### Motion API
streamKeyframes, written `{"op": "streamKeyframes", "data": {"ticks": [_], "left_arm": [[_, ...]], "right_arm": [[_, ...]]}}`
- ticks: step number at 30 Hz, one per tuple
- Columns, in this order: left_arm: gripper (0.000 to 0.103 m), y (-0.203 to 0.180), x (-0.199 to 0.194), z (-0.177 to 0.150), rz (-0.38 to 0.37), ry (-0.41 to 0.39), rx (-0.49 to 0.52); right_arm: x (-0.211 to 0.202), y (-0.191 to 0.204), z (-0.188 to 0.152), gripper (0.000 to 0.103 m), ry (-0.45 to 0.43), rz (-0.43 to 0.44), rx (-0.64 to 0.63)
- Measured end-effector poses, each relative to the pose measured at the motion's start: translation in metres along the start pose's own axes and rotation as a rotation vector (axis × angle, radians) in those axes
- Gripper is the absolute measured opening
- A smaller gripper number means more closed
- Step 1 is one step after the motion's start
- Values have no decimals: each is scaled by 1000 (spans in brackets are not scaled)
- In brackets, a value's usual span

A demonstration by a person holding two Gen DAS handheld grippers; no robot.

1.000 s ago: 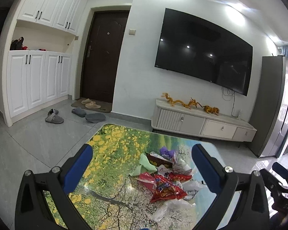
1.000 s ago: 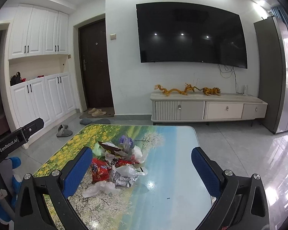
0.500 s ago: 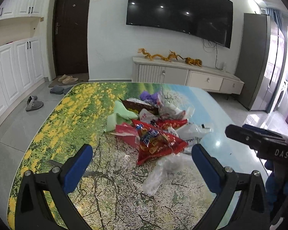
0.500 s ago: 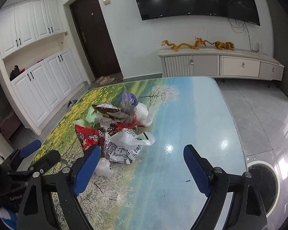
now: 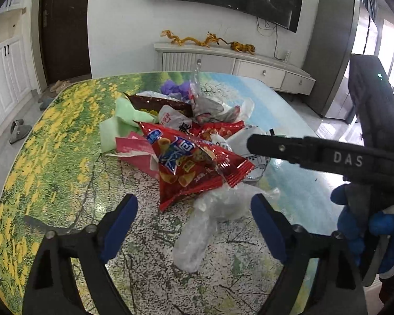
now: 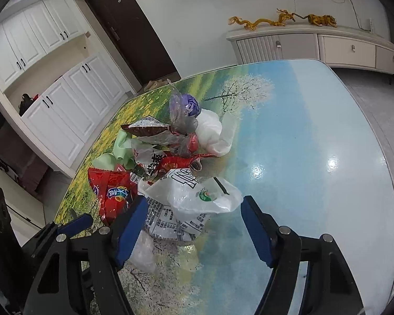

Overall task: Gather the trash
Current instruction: 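Grasp the clear plastic bag with the left gripper while the right grasps the white printed bag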

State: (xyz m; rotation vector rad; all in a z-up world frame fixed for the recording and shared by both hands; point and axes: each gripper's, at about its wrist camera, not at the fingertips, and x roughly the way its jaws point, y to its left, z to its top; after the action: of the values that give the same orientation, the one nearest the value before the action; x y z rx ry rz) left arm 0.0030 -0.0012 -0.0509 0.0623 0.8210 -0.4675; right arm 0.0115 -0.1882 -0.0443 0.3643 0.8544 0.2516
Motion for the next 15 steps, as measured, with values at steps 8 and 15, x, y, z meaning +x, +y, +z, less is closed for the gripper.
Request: {"op": "streamKeyframes", "data": {"ticks": [8, 15], "left_arm": [[61, -2, 12, 1, -58, 65, 20], [34, -6, 14, -3, -77, 86, 37]], "right_arm": [[15, -1, 3, 56, 26, 9, 24], [11, -3, 2, 35, 27, 23, 35]]}}
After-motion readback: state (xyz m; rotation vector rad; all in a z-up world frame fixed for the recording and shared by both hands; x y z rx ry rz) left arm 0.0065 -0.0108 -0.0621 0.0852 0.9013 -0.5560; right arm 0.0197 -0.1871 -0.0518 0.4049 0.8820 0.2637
